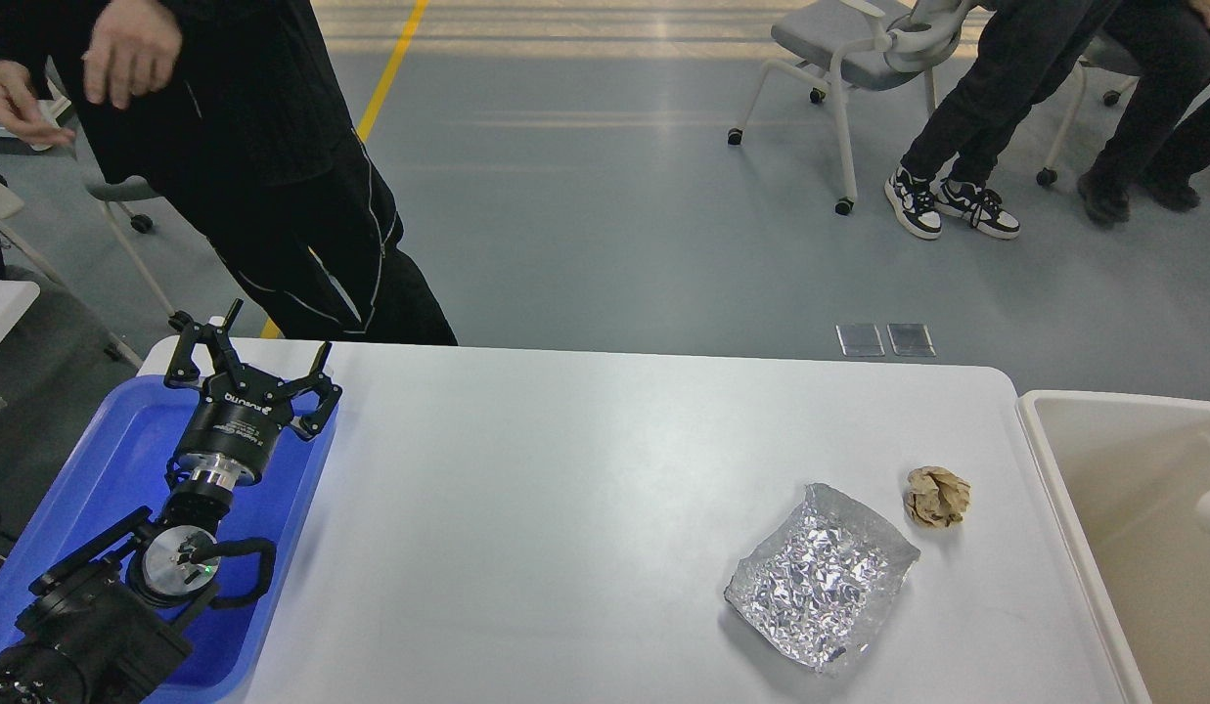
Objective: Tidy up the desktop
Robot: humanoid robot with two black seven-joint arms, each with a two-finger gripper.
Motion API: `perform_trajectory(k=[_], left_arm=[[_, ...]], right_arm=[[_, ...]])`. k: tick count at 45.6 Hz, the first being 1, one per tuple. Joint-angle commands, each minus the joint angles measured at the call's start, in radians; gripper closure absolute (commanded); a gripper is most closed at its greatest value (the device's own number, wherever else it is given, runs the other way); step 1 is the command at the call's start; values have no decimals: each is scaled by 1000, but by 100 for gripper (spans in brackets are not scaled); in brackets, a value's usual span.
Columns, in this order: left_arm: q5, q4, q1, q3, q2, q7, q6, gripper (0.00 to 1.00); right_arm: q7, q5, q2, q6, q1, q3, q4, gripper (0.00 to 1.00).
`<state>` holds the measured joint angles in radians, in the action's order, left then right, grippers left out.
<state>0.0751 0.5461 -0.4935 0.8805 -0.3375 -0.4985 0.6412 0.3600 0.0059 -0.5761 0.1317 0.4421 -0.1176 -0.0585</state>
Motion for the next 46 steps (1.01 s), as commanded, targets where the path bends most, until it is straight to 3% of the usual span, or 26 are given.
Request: perform_trajectory(k=[1, 31, 33, 36, 46], left_arm=[[0, 0, 0, 0, 0, 0, 0, 0], [2, 0, 1, 0, 0, 0, -2, 0], [2, 0, 1, 0, 0, 0, -2, 0], [0, 0, 0, 0, 0, 0, -2, 0], [0, 0, 0, 0, 0, 0, -2, 0]], right_arm=[[-50, 2, 81, -49, -36, -59, 49, 100], [-64, 8, 113, -75, -56, -143, 49, 100], [-64, 8, 113, -73, -56, -151, 49, 83], [-59, 11, 114, -75, -54, -171, 49, 37], [-56, 11, 122, -93, -53, -186, 52, 10]])
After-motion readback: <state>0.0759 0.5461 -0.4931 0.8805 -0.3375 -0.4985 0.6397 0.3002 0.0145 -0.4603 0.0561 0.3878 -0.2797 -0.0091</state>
